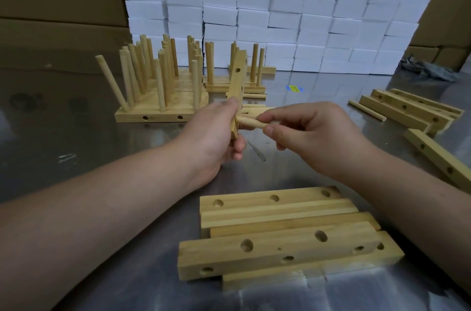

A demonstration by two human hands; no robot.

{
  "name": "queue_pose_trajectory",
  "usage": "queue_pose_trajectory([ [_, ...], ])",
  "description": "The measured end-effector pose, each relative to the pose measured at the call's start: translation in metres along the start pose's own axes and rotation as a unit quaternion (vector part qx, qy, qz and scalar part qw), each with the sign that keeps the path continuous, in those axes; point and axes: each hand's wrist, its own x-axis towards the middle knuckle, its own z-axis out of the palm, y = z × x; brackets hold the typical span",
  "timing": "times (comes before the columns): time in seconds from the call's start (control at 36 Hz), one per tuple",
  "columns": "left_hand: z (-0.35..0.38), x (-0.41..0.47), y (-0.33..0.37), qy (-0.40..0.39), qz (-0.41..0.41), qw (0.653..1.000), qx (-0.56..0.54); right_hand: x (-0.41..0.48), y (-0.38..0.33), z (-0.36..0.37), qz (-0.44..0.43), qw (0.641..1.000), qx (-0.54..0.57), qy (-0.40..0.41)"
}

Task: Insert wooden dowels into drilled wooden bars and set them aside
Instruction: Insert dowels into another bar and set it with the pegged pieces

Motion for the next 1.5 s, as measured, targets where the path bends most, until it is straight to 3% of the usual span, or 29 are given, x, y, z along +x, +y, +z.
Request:
queue_pose_trajectory([
  [0.72, -0.002, -0.003, 0.000, -0.051, -0.007, 0.999, -0.005, -0.003, -0.006, 0.003, -0.003, 1.000, -0.012, 0.004],
  [1.0, 0.002, -0.005, -0.002, -0.039, 0.049, 0.994, 0.086, -0.005, -0.009, 0.000, -0.020, 0.990, -0.143, -0.012],
  [1.17, 0.003, -0.008, 0.003, -0.048, 0.076, 0.988, 0.122, -0.006, -0.011, 0.000, -0.052, 0.985, -0.166, -0.006],
  [1.33, 0.002, -0.011, 0.008, -0.048, 0.100, 0.981, 0.157, -0.007, -0.013, 0.003, -0.045, 0.990, -0.133, -0.012],
  [1.5, 0.001, -0.012, 0.009, -0.037, 0.148, 0.971, 0.183, -0.006, -0.013, 0.005, 0.074, 0.992, 0.103, -0.011],
])
